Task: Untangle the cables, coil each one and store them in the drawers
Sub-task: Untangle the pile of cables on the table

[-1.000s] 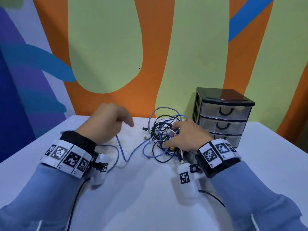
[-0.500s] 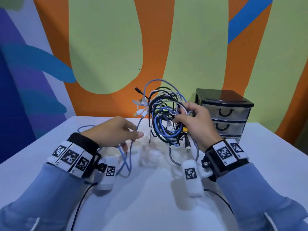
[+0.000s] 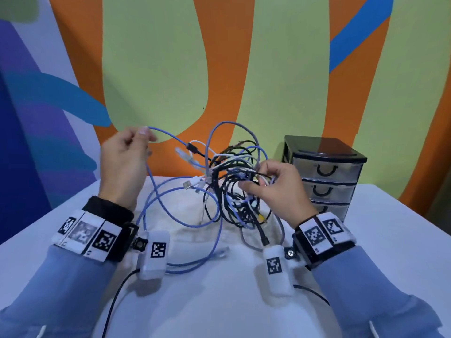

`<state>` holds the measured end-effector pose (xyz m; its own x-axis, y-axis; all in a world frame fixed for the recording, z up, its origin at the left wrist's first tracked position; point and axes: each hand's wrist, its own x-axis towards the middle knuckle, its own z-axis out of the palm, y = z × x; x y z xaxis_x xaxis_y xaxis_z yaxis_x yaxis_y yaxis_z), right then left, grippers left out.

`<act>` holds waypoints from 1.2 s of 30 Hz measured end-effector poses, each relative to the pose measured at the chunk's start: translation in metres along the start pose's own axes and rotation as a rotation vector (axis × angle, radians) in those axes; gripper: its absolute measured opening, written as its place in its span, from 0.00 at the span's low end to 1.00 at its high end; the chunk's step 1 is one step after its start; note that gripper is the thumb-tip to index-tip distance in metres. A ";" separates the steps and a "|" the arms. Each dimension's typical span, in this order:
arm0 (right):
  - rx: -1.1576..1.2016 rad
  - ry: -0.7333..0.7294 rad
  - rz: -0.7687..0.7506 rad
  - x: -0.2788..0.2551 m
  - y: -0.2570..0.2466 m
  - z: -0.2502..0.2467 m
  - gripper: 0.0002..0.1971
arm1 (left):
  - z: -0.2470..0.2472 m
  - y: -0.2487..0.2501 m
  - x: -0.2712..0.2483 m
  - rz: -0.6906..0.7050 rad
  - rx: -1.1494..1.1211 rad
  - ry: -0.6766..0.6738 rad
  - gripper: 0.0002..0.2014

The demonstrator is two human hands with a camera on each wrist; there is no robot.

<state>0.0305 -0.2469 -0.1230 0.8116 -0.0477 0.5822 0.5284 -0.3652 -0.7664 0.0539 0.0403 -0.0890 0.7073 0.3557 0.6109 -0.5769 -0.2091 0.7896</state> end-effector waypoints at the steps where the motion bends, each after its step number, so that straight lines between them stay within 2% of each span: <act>1: 0.036 0.002 0.038 -0.001 -0.001 -0.002 0.29 | -0.004 0.000 0.003 -0.006 -0.016 0.076 0.16; 3: 0.110 0.020 0.098 -0.002 0.000 -0.006 0.31 | -0.016 -0.003 0.012 -0.032 -0.051 0.224 0.16; 5: 0.153 0.053 0.140 -0.001 0.004 -0.009 0.28 | -0.030 -0.007 0.019 -0.057 -0.077 0.338 0.16; 9: 0.089 0.100 0.164 0.002 0.013 -0.007 0.22 | -0.041 -0.015 0.026 -0.076 -0.064 0.410 0.15; 13: 0.040 0.173 0.155 0.004 0.015 -0.005 0.21 | -0.053 -0.013 0.031 -0.152 -0.071 0.574 0.16; 16: 0.038 0.193 0.155 0.003 0.015 -0.006 0.21 | -0.056 -0.008 0.030 -0.231 -0.058 0.573 0.12; 17: 0.047 0.186 0.158 0.003 0.016 -0.005 0.22 | -0.055 -0.007 0.029 -0.243 -0.021 0.531 0.10; 19: 0.077 0.177 0.164 0.003 0.015 -0.004 0.22 | -0.053 -0.010 0.027 -0.219 0.139 0.439 0.15; 22: 0.147 0.144 0.146 0.001 0.011 -0.004 0.21 | -0.048 -0.008 0.019 -0.087 0.479 0.320 0.18; 25: 0.203 0.104 0.131 0.001 0.006 -0.001 0.20 | -0.027 0.006 0.004 0.159 0.529 0.026 0.24; 27: 0.239 0.064 0.104 0.001 0.003 0.003 0.19 | -0.011 0.012 -0.004 0.209 0.457 -0.213 0.29; 29: 0.272 0.030 0.080 0.001 0.001 0.005 0.19 | -0.001 0.011 -0.010 0.185 0.433 -0.453 0.30; 31: 0.312 -0.004 0.062 -0.001 0.000 0.005 0.19 | 0.006 0.009 -0.015 0.100 0.349 -0.629 0.29; 34: 0.325 -0.044 0.042 -0.003 -0.004 0.002 0.19 | 0.010 0.011 -0.021 -0.057 0.238 -0.748 0.26; 36: 0.325 -0.038 0.040 -0.004 -0.005 0.001 0.19 | 0.008 0.014 -0.022 -0.097 0.251 -0.780 0.17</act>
<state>0.0249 -0.2436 -0.1215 0.8387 -0.0192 0.5443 0.5431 -0.0473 -0.8384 0.0335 0.0223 -0.0911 0.8830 -0.3332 0.3306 -0.4558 -0.4399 0.7738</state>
